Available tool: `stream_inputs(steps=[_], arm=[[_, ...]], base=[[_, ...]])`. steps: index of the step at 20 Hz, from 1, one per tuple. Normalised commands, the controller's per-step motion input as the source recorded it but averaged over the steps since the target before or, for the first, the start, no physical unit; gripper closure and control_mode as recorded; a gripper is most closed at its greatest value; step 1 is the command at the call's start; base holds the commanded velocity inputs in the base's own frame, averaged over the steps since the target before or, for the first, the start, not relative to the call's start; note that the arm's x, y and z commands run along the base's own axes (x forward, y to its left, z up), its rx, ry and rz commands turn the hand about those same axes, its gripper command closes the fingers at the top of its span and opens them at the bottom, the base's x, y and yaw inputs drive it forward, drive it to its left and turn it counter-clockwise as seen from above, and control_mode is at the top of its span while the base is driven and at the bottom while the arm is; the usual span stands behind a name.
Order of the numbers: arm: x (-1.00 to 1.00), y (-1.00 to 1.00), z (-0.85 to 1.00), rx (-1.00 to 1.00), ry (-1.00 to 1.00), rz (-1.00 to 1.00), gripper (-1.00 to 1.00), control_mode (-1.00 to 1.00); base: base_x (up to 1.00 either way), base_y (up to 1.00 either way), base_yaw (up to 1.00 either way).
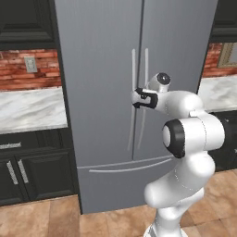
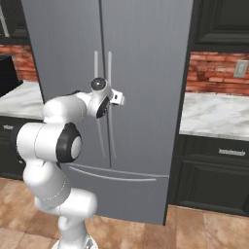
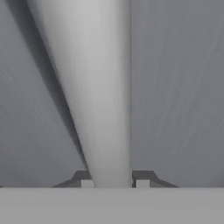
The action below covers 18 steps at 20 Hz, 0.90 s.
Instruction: Retrieve the sausage and cheese from the fridge and place them on the cutting board on the counter.
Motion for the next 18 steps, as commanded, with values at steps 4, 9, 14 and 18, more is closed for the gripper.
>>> stream_inputs(steps=[4,9,14,18], arm=[[-0.06,0.0,0.18,0.09,0.0,-0.02,1.0,-1.0],[-0.36,-0.29,0.28,0.02,0.04,-0.03,1.0,-1.0],[-0.59,-0.44,0.36,0.0,0.01,-0.04,1.0,-1.0],[-0.69,-0.52,0.45,0.0,0.0,-0.01,1.0,-1.0]], base=[[0.0,0.0,0.0],[0.0,0.0,0.0],[0.0,0.0,0.0],[0.0,0.0,0.0]])
